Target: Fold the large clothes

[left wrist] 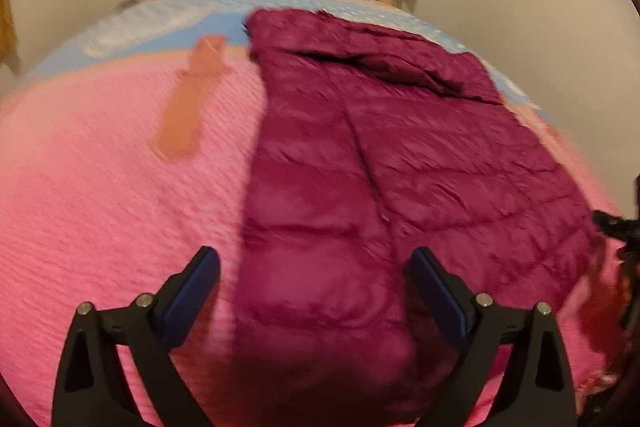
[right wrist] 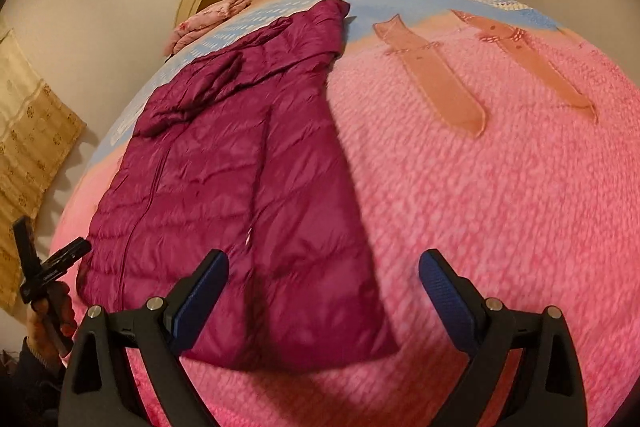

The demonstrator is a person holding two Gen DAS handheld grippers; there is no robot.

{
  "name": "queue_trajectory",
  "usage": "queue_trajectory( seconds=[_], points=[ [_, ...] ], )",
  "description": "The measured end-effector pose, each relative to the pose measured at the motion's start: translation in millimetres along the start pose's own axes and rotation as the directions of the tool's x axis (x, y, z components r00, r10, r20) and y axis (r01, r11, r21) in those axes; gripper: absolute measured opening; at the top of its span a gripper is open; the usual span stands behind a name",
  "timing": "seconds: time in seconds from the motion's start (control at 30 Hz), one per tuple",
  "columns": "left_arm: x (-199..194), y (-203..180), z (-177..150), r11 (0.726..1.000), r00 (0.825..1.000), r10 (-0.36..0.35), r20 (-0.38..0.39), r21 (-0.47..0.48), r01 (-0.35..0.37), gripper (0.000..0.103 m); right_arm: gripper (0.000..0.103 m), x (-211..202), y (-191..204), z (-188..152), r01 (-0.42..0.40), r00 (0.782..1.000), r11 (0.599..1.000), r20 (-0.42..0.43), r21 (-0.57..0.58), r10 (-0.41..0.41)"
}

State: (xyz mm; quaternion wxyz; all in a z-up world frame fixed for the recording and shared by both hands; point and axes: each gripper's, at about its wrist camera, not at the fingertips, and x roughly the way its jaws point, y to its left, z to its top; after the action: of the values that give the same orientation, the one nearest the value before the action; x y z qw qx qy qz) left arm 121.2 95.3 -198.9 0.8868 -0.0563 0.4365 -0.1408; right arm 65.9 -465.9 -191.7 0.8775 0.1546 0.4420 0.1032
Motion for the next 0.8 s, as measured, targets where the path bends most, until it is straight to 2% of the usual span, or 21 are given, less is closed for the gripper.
queue_trajectory(
  seconds=[0.03, 0.07, 0.1, 0.13, 0.17, 0.2, 0.23, 0.27, 0.3, 0.33, 0.43, 0.57, 0.7, 0.8],
  points=[
    [6, 2, -2, 0.999, 0.999, -0.024, -0.026, -0.027, 0.023, 0.089, 0.086, 0, 0, -2, -0.021, 1.000, 1.000, 0.004, 0.008, 0.021],
    [5, 2, -5, 0.999, 1.000, -0.024, -0.014, -0.025, 0.024, 0.088, 0.069, 1, 0, -1, -0.021, 1.000, 1.000, 0.006, 0.013, 0.020],
    [3, 0, -7, 1.000, 1.000, -0.022, -0.002, -0.005, 0.021, 0.083, 0.058, 2, -1, -1, -0.001, 1.000, 1.000, 0.011, 0.011, 0.001],
    [1, -2, -9, 1.000, 1.000, -0.013, 0.003, 0.005, 0.013, 0.079, 0.053, 2, -3, 1, 0.004, 1.000, 1.000, 0.015, 0.016, -0.004],
    [-4, -3, -12, 1.000, 1.000, -0.008, 0.013, 0.008, 0.008, 0.067, 0.037, 1, -5, 1, -0.011, 1.000, 1.000, 0.018, 0.028, 0.011],
    [-9, -3, -12, 1.000, 1.000, -0.008, 0.029, 0.008, 0.007, 0.045, 0.015, 1, -11, 2, -0.067, 0.998, 0.996, 0.014, 0.064, 0.066],
    [-16, -2, -14, 1.000, 0.999, -0.002, 0.045, 0.012, 0.002, 0.033, 0.013, 2, -16, 1, -0.120, 0.993, 0.987, 0.011, 0.109, 0.119],
    [-23, 1, -14, 1.000, 0.998, -0.024, 0.056, 0.015, 0.023, 0.008, 0.011, 2, -16, -1, -0.128, 0.992, 0.985, 0.009, 0.115, 0.128],
    [-29, 4, -15, 0.997, 0.995, -0.077, 0.059, -0.002, 0.077, 0.008, 0.009, 2, -13, -2, -0.127, 0.992, 0.986, -0.006, 0.104, 0.129],
    [-34, 8, -15, 0.996, 0.993, -0.093, 0.071, -0.011, 0.094, 0.007, 0.008, 1, -10, -4, -0.140, 0.990, 0.985, -0.007, 0.099, 0.141],
    [-52, 4, -22, 0.997, 0.991, -0.073, 0.108, 0.030, 0.070, 0.005, 0.006, -7, -5, -9, -0.171, 0.985, 0.981, -0.004, 0.094, 0.172],
    [-78, 0, -29, 0.989, 0.978, -0.145, 0.147, 0.035, 0.141, 0.004, 0.005, -22, -6, -14, -0.226, 0.974, 0.966, 0.009, 0.124, 0.227],
    [-121, 4, -33, 0.969, 0.948, -0.245, 0.203, 0.024, 0.245, 0.004, 0.005, -51, -7, -22, -0.286, 0.958, 0.948, 0.028, 0.141, 0.285],
    [-146, 8, -34, 0.958, 0.930, -0.281, 0.237, 0.013, 0.287, 0.004, 0.005, -76, -9, -27, -0.323, 0.946, 0.935, 0.052, 0.146, 0.318]
  ],
)
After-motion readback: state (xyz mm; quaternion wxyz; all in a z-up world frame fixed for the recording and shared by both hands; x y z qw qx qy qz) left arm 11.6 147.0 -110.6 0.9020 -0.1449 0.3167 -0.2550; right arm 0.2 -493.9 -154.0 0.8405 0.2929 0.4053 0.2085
